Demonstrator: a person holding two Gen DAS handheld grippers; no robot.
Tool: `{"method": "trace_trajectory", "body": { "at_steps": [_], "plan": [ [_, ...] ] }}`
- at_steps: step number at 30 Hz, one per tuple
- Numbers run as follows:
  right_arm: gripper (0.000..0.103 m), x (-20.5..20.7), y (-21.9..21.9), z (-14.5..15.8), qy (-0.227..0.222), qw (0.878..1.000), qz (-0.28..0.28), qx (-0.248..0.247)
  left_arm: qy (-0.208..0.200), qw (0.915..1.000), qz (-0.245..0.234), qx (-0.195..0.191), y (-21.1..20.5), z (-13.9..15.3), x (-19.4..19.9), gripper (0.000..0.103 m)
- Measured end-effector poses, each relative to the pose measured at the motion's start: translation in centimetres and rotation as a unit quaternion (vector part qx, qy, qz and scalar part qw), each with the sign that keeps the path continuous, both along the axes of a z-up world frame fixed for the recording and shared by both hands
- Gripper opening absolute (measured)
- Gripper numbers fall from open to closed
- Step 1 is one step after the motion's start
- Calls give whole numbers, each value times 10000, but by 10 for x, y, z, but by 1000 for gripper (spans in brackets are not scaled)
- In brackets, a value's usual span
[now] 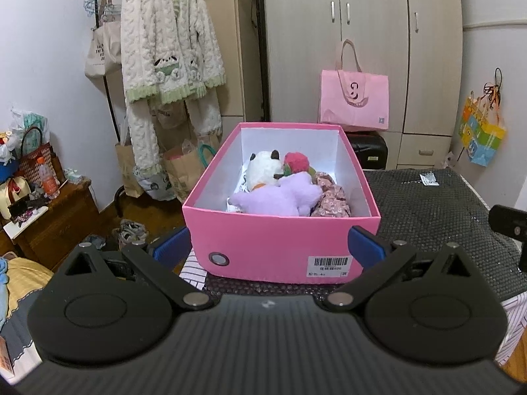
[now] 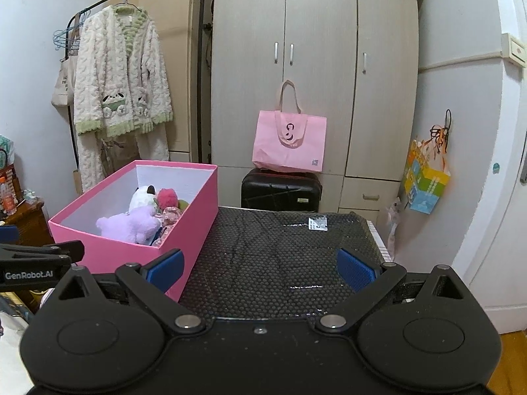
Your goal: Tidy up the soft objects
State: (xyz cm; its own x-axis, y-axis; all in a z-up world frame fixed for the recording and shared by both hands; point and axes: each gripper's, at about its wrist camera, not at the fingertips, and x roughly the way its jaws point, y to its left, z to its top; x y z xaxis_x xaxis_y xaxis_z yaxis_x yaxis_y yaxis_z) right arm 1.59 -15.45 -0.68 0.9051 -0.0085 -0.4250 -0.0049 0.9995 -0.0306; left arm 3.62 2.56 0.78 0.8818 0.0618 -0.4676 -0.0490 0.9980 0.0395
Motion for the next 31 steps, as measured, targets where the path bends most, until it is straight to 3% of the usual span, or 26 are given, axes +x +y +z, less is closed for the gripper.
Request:
{"method": "trace_trajectory", "body": {
  "at_steps": [8,18,31],
  "plan": [
    [101,1,-2,-5,51,9999,-87,39,-274,9994,-132,153,-7,3,-9,103],
    [101,0,-6,-7,32,9999,-96,76,-338,9986,-177,356,-13,2,-9,103],
    [101,0,-6,-7,48,9999,-121,67,-438,9987,-170,219,-7,2,-13,103]
  ]
}}
